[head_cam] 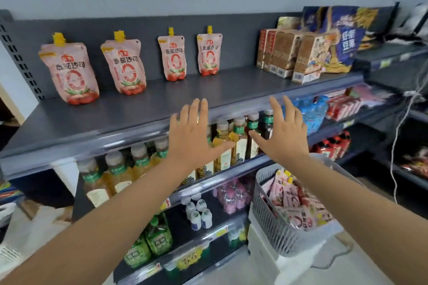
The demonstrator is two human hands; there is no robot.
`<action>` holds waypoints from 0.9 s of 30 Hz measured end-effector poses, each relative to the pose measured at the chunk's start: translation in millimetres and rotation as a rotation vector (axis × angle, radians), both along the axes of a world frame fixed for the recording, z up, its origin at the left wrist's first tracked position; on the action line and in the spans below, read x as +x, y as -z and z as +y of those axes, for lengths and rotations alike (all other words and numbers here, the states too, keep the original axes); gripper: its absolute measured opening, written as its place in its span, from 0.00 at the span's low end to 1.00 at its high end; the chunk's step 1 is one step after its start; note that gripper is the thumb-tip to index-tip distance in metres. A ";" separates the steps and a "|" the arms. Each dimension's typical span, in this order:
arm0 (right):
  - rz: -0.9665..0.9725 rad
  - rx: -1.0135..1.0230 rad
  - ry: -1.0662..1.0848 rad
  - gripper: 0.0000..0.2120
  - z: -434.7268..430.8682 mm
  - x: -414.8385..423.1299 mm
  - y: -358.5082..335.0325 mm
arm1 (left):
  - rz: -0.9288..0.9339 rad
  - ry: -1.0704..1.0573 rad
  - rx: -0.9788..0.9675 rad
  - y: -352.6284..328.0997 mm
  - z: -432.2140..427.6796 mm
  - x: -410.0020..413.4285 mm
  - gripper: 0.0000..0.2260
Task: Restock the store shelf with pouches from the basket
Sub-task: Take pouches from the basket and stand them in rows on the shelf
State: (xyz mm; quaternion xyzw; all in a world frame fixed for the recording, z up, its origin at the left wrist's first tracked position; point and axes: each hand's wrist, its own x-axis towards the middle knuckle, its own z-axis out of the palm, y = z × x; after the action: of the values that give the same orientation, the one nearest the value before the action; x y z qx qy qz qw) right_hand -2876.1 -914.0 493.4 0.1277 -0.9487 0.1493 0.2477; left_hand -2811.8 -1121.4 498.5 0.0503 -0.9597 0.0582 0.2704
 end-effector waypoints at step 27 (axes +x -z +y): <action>-1.068 0.009 0.077 0.39 206.1 -193.4 248.7 | -0.769 0.070 0.070 246.2 251.5 -164.8 0.60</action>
State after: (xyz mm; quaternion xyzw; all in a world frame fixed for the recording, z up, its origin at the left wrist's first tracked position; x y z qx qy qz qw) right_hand -3069.6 -708.0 244.7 -0.0001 -0.9473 0.1804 -0.2648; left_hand -2976.7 -869.9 252.3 0.0012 -0.9936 0.0306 -0.1090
